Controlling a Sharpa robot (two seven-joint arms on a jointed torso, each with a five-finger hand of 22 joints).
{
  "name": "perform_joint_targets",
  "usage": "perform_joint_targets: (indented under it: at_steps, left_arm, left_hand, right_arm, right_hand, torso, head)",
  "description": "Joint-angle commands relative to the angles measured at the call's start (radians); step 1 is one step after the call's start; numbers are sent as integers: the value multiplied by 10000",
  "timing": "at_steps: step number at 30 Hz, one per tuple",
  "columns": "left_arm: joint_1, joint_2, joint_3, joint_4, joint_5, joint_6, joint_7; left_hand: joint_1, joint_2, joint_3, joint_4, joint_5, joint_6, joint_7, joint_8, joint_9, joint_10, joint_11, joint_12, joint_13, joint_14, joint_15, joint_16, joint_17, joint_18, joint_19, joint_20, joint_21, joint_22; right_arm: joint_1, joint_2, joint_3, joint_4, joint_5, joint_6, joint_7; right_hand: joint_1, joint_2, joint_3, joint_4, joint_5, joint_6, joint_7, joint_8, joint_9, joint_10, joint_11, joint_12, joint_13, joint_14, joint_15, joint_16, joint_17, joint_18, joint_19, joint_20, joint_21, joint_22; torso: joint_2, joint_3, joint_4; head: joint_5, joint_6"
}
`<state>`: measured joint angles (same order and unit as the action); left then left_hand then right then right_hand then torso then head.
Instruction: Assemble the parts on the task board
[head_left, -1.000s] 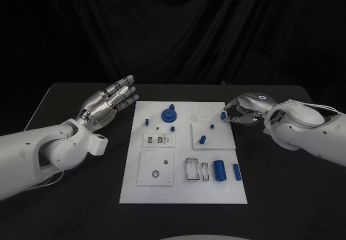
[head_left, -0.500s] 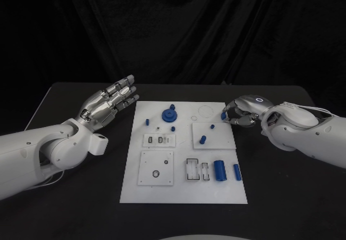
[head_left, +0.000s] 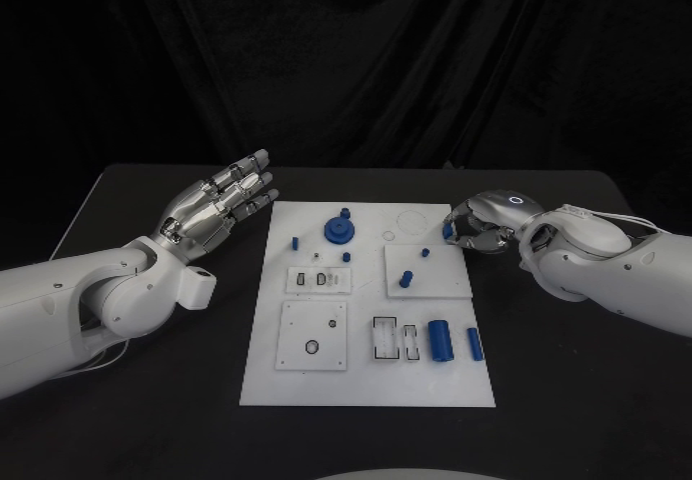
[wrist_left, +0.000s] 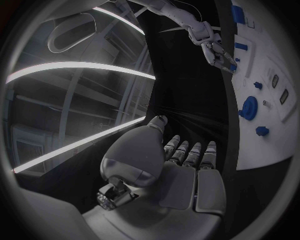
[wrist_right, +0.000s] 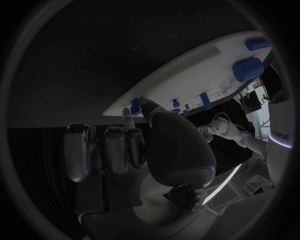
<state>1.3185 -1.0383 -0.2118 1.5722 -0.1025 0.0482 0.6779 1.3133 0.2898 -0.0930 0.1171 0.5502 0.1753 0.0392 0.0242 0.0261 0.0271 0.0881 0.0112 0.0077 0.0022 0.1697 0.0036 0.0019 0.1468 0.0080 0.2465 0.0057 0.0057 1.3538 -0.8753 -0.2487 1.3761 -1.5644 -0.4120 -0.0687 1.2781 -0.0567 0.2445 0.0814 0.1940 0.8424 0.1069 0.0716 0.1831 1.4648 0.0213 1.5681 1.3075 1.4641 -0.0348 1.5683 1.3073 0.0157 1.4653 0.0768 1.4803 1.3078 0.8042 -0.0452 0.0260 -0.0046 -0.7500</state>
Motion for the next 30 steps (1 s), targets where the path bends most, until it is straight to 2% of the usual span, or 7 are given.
perform_joint_targets:
  at_steps: [1, 13, 20, 30]
  left_arm:
    - [-23, 18, 7, -1, -72, 191, 688]
    - [-30, 37, 7, -40, -72, 223, 657]
    - [-38, 60, 7, -68, -72, 251, 652]
    - [-48, 81, 7, -109, -71, 281, 612]
  left_hand:
    - [86, -20, 59, -26, 33, -36, 46, 36, 10, -3, 67, -30, 1, -16, 70, -32, -16, 7, 17, 62, 26, 11]
    - [78, -25, 128, -89, 49, -39, 47, 35, 9, -5, 74, -31, 0, -13, 76, -31, -15, 5, 17, 67, 26, 12]
    - [74, -27, 158, -118, 57, -43, 51, 35, 9, -6, 73, -31, 0, -13, 79, -30, -15, 4, 17, 69, 26, 12]
    - [74, -27, 158, -118, 57, -43, 51, 35, 9, -6, 73, -31, 0, -13, 79, -30, -15, 4, 17, 69, 26, 12]
  right_arm:
    - [-32, 16, 6, -23, -82, -235, -63]
    - [-38, 74, 6, -26, -82, -351, 70]
    - [-44, 82, 6, -19, -82, -324, 53]
    - [-48, 128, 7, -27, -82, -366, 37]
  right_hand:
    - [119, -16, -21, -8, 68, -31, 37, -33, -13, 1060, -23, 27, 2633, 1067, -62, 25, 2635, 119, 444, -67, -75, 2259]
    - [187, -6, -14, -28, 107, 72, 33, 16, 9, 1060, -24, 27, 2633, 1067, -61, 25, 2635, 126, 431, -65, -102, 2250]
    - [364, 22, 41, -80, 573, 464, 0, 199, 159, 1060, -56, 27, 2633, 1067, -88, 25, 2635, 134, 418, -87, -144, 2240]
    - [484, 111, 117, -119, 643, 652, -11, 305, 243, 1060, -66, 27, 2633, 1067, -101, 25, 2635, 139, 408, -98, -171, 2233]
  torso:
    - [-1, 1, -2]
    - [-7, -7, 3]
    - [-8, -8, -1]
    - [-2, -13, -1]
  head:
    - [7, 13]
    - [17, 8]
    - [30, 8]
    - [40, -9]
